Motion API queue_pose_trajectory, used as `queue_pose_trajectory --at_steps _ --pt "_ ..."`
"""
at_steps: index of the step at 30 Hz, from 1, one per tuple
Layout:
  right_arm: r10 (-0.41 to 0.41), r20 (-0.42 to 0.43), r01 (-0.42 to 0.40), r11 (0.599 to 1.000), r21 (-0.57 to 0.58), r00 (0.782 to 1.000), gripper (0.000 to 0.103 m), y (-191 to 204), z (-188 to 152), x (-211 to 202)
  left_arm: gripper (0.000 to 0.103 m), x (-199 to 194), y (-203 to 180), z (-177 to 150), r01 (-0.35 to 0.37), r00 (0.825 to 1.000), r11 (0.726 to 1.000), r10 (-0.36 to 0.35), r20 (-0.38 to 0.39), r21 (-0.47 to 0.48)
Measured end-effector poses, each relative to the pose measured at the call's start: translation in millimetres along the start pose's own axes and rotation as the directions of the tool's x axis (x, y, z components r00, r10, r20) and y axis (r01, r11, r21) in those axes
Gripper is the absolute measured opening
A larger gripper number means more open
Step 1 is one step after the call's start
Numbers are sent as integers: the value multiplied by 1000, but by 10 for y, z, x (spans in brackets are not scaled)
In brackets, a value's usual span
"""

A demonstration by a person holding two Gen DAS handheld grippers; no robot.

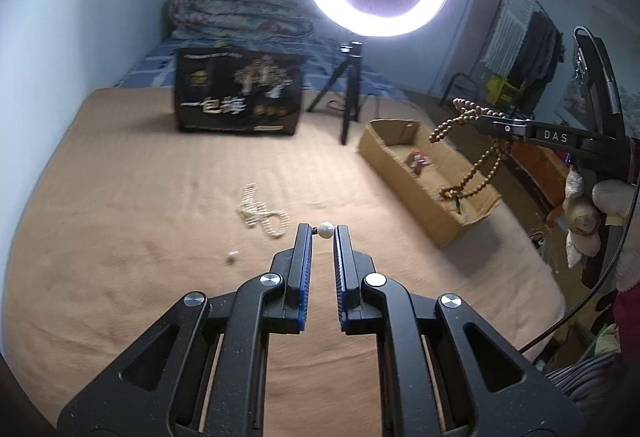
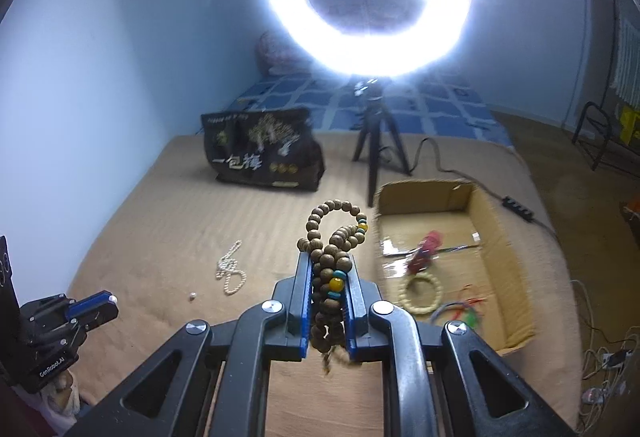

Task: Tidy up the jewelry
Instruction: 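Carry the prayer beads with the right tool while the left tool carries the earring to the box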

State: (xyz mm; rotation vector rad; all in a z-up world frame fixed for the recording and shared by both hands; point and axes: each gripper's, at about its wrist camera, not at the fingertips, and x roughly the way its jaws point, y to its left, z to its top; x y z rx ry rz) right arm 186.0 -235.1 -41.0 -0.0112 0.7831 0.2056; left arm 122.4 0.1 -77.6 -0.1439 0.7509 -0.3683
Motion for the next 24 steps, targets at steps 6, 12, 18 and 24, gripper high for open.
queue_pose_trajectory --at_steps 6,12,18,24 --pt "-41 18 40 999 24 999 11 -416 28 -168 9 293 -471 166 60 998 998 -60 -8 35" --pt "-81 22 79 994 70 996 11 -929 67 -188 9 632 -887 320 89 996 993 -88 -19 82" --pt "-111 26 108 989 102 993 11 -1342 157 -72 9 1007 -1215 465 110 994 986 -107 -35 124" --pt "-113 17 110 987 115 993 11 -1560 261 153 9 1350 -1384 546 120 992 984 -114 -52 131"
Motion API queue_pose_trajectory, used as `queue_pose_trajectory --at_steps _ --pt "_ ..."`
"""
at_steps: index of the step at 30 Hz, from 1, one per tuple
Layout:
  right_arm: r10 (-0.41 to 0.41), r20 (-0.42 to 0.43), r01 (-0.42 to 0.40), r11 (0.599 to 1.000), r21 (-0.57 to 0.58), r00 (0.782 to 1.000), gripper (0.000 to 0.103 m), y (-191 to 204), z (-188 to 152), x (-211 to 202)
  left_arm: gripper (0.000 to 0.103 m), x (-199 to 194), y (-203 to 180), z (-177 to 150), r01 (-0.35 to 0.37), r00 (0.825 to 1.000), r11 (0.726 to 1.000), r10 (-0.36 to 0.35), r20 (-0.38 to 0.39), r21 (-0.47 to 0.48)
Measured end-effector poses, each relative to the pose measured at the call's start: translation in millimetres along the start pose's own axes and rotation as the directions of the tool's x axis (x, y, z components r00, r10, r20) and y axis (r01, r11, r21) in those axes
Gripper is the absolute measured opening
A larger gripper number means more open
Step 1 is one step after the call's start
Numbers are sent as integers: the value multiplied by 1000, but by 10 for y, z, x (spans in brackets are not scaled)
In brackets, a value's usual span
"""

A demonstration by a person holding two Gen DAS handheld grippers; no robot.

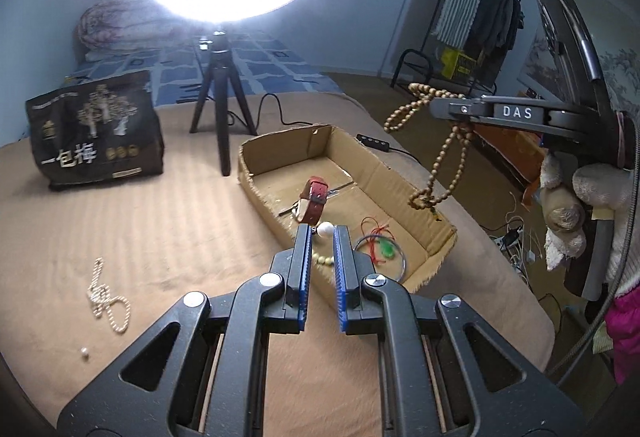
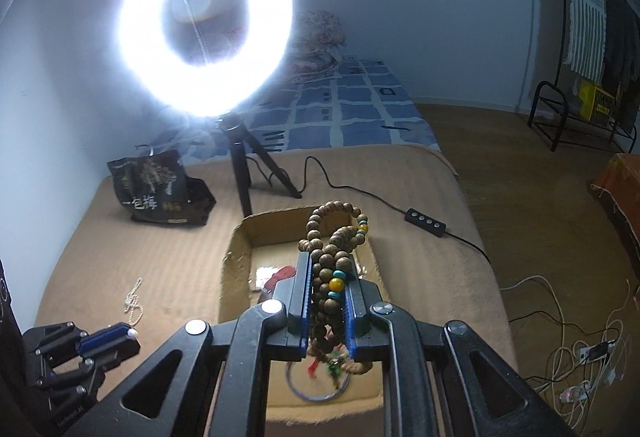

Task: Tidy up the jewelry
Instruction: 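Carry the prayer beads with the right tool while the left tool carries the earring to the box, then open both tools to drop the prayer beads and earring into the box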

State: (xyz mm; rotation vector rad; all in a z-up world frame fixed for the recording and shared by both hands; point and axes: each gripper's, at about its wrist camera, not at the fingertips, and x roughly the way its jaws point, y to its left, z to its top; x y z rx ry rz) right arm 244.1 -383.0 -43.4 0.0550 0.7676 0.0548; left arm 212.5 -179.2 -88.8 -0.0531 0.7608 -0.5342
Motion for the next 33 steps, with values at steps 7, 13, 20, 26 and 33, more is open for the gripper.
queue_pose_trajectory --at_steps 7,13,20,26,33 --pt "15 -17 -15 1000 -9 1000 11 -49 90 298 9 348 -51 68 0 1000 1000 0 -22 -5" --pt "25 -46 -26 1000 -11 999 11 -68 82 566 9 573 -103 58 -7 999 1000 8 -38 11" --pt "42 -70 -42 999 -6 997 11 -89 58 808 9 724 -128 43 -5 999 1000 6 -52 13" --pt "47 -78 -48 999 -8 996 12 -126 40 881 9 793 -172 44 -2 998 1000 4 -64 29" --pt "46 -74 -46 999 -6 996 20 -163 42 868 9 776 -232 46 -4 999 999 7 -53 45"
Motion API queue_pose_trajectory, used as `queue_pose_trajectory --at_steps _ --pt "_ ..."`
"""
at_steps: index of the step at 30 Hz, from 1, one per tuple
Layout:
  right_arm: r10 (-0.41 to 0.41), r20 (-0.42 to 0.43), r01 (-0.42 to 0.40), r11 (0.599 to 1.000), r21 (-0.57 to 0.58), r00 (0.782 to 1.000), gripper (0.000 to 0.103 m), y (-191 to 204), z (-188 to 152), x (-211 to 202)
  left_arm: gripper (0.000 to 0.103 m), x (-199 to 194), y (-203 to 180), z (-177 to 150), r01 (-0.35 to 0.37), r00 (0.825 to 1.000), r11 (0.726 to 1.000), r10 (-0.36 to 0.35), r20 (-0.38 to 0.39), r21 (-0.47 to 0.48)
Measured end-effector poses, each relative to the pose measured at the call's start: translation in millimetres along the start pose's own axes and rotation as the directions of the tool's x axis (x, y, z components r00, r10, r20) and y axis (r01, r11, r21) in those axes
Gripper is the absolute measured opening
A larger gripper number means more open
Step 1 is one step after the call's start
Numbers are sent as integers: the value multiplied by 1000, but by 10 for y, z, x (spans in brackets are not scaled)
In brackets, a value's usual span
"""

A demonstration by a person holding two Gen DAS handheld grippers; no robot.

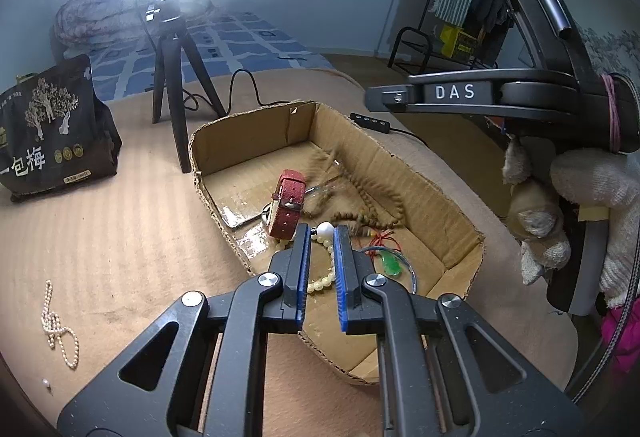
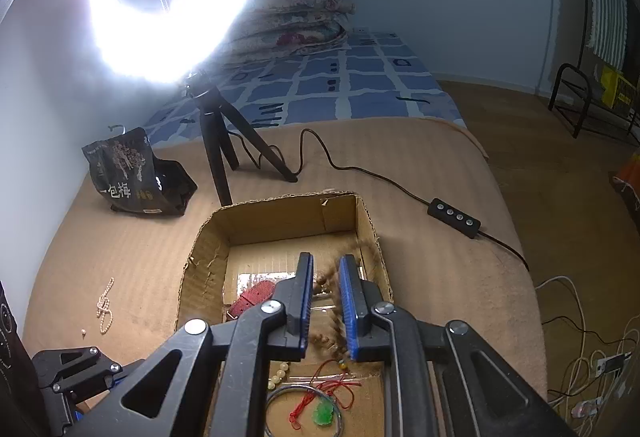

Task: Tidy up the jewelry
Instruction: 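Open both tools to drop the prayer beads and earring into the box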

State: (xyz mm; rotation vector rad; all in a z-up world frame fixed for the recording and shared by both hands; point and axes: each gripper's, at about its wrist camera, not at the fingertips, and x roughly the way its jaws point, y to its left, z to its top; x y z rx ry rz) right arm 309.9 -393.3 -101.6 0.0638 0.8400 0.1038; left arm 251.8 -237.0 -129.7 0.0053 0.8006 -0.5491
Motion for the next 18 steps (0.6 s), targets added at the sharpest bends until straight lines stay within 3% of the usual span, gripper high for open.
queue_pose_trajectory --at_steps 1,2,3,4,5,10,18 --pt "-6 4 6 1000 -2 1000 33 3 -1 -11 10 1 -8 -1 -4 1000 1000 4 -1 5" --pt "-13 11 13 1000 -4 1000 45 7 0 -27 19 2 -14 -3 -5 1000 1000 5 -2 8" --pt "-23 21 24 1000 -5 1000 52 6 0 -47 41 -2 -19 -5 -6 1000 1000 6 -4 8" --pt "-36 33 36 999 -6 999 72 7 1 -73 50 -15 -23 -11 -2 1000 1000 2 -2 6" --pt "-46 44 46 999 -6 998 87 5 2 -96 59 -35 -31 -17 5 1000 1000 -5 6 7" --pt "-66 93 67 998 -6 993 103 16 -3 -210 70 -69 -81 -35 -8 1000 1000 8 5 29" --pt "-75 101 77 997 -14 992 103 68 -15 -299 70 -167 -106 -51 -19 1000 999 18 10 38"
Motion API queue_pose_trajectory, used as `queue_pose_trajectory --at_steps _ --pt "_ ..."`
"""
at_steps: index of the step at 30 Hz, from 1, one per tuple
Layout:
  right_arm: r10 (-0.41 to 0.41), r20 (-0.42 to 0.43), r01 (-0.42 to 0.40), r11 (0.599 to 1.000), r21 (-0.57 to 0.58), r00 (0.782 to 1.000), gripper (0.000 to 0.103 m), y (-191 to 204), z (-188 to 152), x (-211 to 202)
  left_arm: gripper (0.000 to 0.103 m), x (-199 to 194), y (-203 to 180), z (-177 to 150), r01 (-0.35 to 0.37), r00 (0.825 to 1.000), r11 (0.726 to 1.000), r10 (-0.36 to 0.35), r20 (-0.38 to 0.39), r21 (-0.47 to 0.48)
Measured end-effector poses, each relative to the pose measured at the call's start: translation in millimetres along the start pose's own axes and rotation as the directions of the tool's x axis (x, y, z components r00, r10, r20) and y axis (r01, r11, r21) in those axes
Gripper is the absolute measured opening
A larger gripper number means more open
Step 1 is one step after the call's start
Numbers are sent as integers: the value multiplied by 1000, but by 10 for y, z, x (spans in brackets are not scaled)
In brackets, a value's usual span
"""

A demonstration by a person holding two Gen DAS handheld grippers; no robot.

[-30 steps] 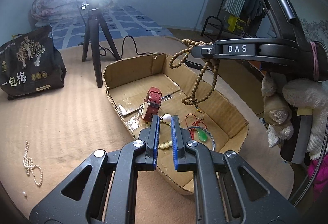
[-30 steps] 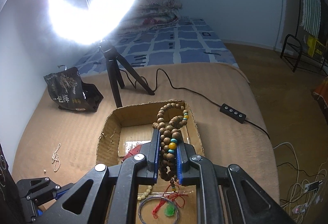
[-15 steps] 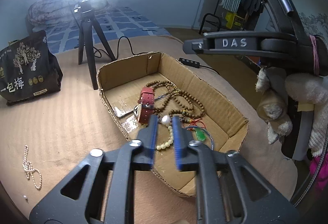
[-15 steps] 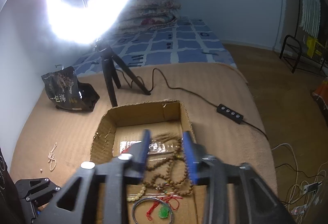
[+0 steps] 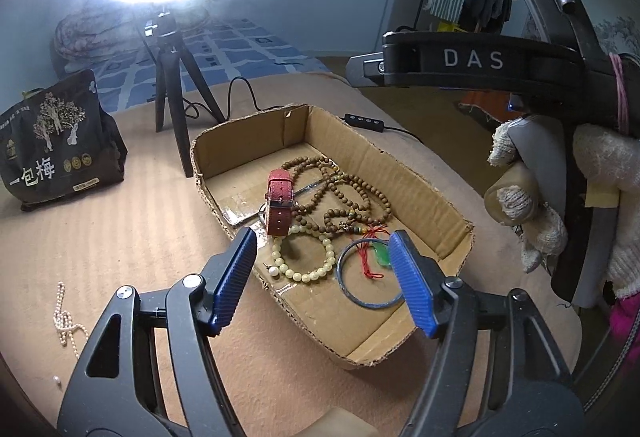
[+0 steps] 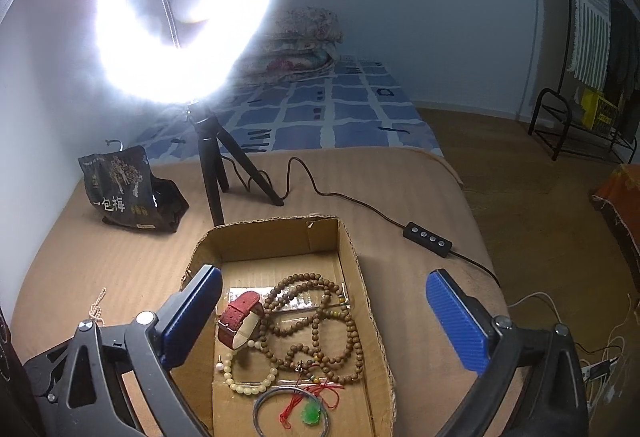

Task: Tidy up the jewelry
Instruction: 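Open both tools to drop the prayer beads and earring into the box, then move the right tool to the pearl necklace while the left tool approaches the second pearl earring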

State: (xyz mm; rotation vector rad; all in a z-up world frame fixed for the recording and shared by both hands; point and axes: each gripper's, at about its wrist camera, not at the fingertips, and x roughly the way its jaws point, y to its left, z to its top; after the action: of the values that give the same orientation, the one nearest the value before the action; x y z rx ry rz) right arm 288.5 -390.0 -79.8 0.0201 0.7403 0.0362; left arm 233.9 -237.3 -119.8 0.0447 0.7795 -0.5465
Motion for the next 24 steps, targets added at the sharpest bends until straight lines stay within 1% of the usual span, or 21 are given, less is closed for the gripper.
queue_pose_trajectory --at_steps 9,24 --pt "0 24 0 1000 4 1000 103 72 -4 -268 70 -298 -33 10 -16 999 1000 15 32 10" --pt "-1 84 3 1000 -30 996 103 393 -11 -982 70 -1097 2 -15 -55 992 998 54 118 6"
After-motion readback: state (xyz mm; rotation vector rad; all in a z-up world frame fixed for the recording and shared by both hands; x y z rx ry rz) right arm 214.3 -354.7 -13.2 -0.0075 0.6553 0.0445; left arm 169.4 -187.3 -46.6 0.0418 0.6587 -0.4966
